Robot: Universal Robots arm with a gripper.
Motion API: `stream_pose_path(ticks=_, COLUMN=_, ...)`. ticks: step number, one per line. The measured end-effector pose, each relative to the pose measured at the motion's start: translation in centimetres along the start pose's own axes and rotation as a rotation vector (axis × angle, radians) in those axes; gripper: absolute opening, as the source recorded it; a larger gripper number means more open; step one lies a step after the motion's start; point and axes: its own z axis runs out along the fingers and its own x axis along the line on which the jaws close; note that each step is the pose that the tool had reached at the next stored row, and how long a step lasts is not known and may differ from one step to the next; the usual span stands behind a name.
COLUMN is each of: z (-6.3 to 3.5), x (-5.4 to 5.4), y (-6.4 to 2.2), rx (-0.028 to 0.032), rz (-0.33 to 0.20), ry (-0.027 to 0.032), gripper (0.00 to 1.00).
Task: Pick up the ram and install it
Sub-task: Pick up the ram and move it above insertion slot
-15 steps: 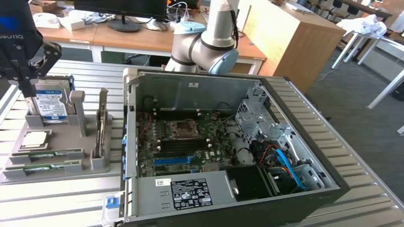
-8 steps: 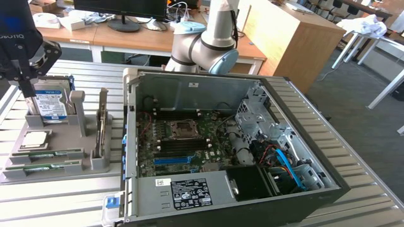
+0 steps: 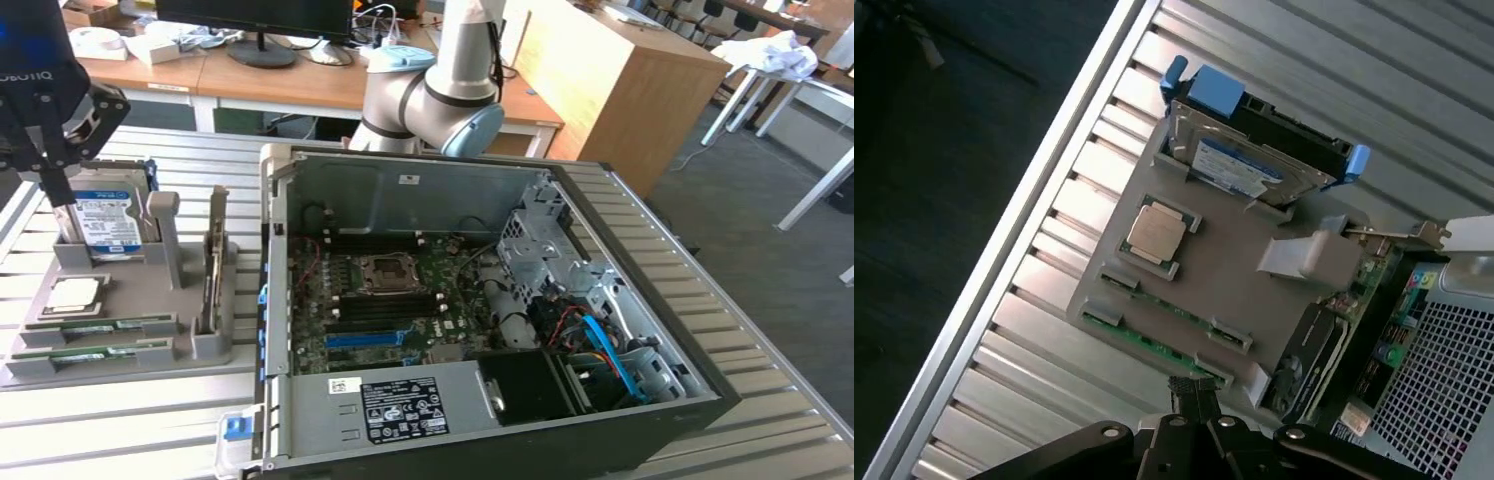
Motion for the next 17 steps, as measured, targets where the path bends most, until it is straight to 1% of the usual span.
stream_pose_path(ticks=17, z=0.0, x=0.0, y=0.0, rx=-0.0007, rz=-0.23, ry=0.0088, gripper=0.1)
